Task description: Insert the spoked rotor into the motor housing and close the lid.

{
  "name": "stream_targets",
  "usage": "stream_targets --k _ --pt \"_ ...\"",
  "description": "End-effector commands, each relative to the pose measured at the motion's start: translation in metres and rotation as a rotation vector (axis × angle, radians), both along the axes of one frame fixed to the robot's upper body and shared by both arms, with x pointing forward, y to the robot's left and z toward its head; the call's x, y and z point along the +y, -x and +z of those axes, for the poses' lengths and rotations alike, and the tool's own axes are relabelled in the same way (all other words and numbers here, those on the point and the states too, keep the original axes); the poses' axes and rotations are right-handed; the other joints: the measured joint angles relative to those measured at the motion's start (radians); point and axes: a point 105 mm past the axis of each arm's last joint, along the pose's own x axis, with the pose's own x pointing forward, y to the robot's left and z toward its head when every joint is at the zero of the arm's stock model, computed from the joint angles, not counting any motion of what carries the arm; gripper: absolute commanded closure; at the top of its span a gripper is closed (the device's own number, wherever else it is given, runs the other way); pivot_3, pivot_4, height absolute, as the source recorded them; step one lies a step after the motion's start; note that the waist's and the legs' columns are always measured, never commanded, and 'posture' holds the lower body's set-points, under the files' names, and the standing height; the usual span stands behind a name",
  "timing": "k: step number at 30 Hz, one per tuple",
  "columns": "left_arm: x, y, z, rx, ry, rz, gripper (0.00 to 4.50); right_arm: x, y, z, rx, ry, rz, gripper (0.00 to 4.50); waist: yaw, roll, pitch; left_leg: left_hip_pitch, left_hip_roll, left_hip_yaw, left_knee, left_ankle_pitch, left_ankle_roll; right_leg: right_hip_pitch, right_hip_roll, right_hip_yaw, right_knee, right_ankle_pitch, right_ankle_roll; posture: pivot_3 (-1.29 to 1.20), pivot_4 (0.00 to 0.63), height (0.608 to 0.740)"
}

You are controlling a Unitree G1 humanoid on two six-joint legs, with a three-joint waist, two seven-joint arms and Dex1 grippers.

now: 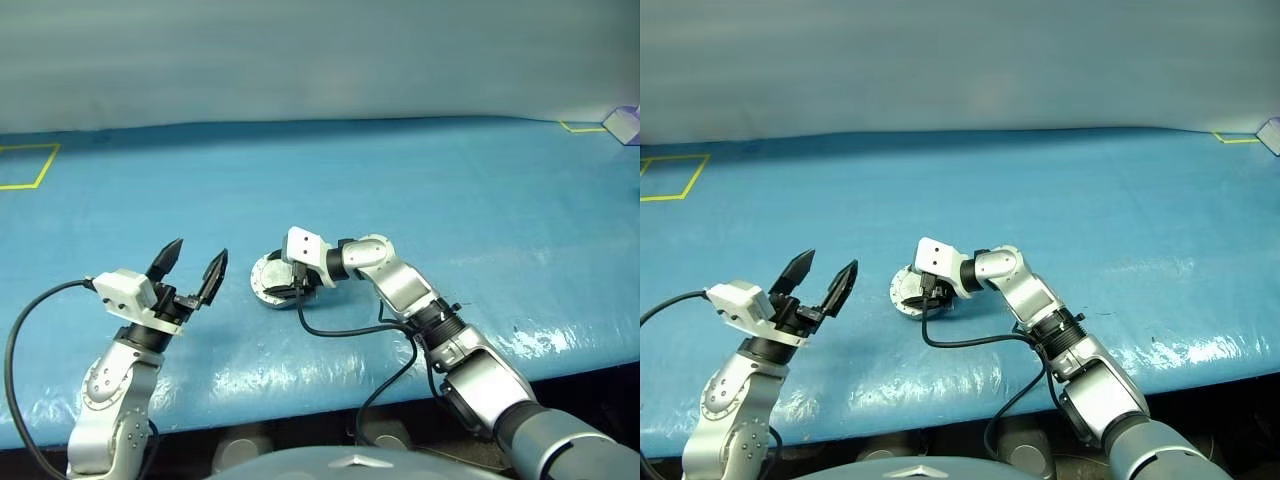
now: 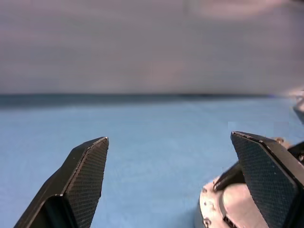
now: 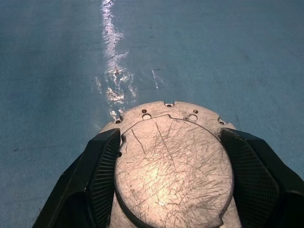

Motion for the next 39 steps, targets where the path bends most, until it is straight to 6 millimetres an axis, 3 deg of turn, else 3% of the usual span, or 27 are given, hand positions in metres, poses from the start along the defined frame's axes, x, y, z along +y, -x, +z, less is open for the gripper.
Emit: stream_targets --k 1,6,13,14,18,21,24,39 --pt "0.012 -0.011 0.004 0.086 0.169 0.021 0.37 -0.008 0.001 -0.020 0.043 0.058 -0.046 1.45 0.001 -0.001 0.000 0.000 0.000 0.000 0.000 0.000 0.000 0.000 0.000 0.000 0.000 0.000 0.000 0.00 0.150 0.740" --pt "0.007 -0.023 -0.021 0.251 0.069 -0.052 1.92 -0.008 0.000 -0.021 0.037 0.060 -0.060 1.45 -0.002 -0.001 0.000 0.002 0.001 -0.001 0.000 0.000 0.000 0.002 0.002 0.000 0.002 0.000 -0.001 0.00 0.150 0.740" --pt "0.001 -0.038 -0.022 0.323 0.085 -0.102 4.32 -0.007 -0.001 -0.022 0.035 0.055 -0.073 1.45 -0.001 -0.001 -0.001 0.004 0.001 -0.001 0.000 0.000 -0.001 0.002 0.002 0.000 0.002 0.000 -0.001 0.00 0.150 0.740" --pt "0.000 -0.041 -0.021 0.324 0.085 -0.097 4.47 -0.007 -0.001 -0.022 0.035 0.055 -0.075 1.45 -0.001 -0.001 -0.001 0.004 0.001 -0.001 0.000 0.001 -0.001 0.003 0.002 0.000 0.002 0.000 -0.001 0.00 0.150 0.740" --pt "-0.009 -0.049 -0.005 0.250 0.063 -0.086 4.47 -0.008 -0.001 -0.022 0.032 0.064 -0.080 1.45 -0.001 -0.001 -0.001 0.004 0.001 -0.001 0.000 0.001 -0.001 0.003 0.002 0.001 0.002 0.000 -0.001 0.00 0.150 0.740" --pt "-0.019 -0.049 -0.014 0.378 0.006 -0.131 4.47 -0.009 -0.002 -0.022 0.029 0.068 -0.090 1.45 -0.001 -0.001 -0.001 0.004 0.001 -0.001 -0.001 0.001 -0.001 0.003 0.002 0.001 0.002 0.000 -0.001 0.00 0.150 0.740" --pt "-0.033 -0.040 -0.012 0.416 0.061 -0.291 4.47 -0.010 -0.004 -0.024 0.025 0.084 -0.101 1.45 -0.002 -0.001 -0.001 0.005 0.001 -0.001 -0.001 0.001 -0.001 0.003 0.003 0.001 0.003 -0.001 -0.001 0.00 0.150 0.740" --pt "-0.044 -0.034 -0.046 0.562 -0.084 -0.333 4.47 -0.010 -0.003 -0.025 0.027 0.095 -0.098 1.45 -0.002 -0.001 -0.001 0.006 0.001 -0.001 -0.002 0.002 -0.003 0.003 0.002 0.001 0.003 -0.001 -0.001 0.00 0.150 0.740"
